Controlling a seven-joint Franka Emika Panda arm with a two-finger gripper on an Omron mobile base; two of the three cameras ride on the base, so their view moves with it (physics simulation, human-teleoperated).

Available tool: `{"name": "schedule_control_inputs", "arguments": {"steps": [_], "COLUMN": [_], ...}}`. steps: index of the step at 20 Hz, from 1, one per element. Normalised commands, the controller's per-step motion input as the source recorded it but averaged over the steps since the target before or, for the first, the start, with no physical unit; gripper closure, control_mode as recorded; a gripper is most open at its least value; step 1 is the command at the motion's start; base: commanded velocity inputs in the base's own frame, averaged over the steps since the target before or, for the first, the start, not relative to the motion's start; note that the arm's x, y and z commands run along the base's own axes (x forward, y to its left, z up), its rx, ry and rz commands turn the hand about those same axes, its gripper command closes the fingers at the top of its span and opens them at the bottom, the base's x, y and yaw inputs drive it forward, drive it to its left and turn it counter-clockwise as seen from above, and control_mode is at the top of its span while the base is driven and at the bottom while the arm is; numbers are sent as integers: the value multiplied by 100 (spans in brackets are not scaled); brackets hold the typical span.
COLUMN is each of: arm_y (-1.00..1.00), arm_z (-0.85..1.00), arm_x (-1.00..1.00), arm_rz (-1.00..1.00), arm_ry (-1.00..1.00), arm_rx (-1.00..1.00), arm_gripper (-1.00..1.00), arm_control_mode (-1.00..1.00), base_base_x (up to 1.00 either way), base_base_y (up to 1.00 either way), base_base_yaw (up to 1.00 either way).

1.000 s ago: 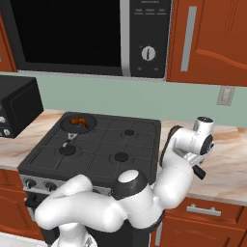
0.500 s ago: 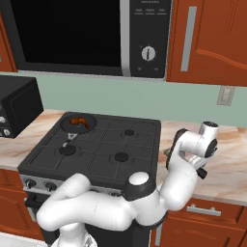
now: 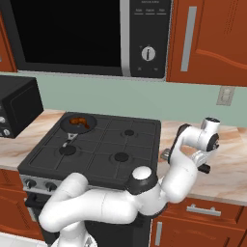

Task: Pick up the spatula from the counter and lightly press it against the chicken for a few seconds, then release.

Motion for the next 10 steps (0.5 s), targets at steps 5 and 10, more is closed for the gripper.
{"name": "schedule_control_inputs", "arguments": {"steps": [5,10], "arm_y": [-4,-5], "arm_z": [-36,-12], "arm_x": [5,-61], "arm_rz": [2,4], "arm_ry": [6,-1], "arm_rx": [1,5], "arm_gripper": [100,100], "arm_control_mode": [-100,-100], "base_base_x": [0,0], "base_base_y": [0,0], "base_base_yaw": [0,0]}}
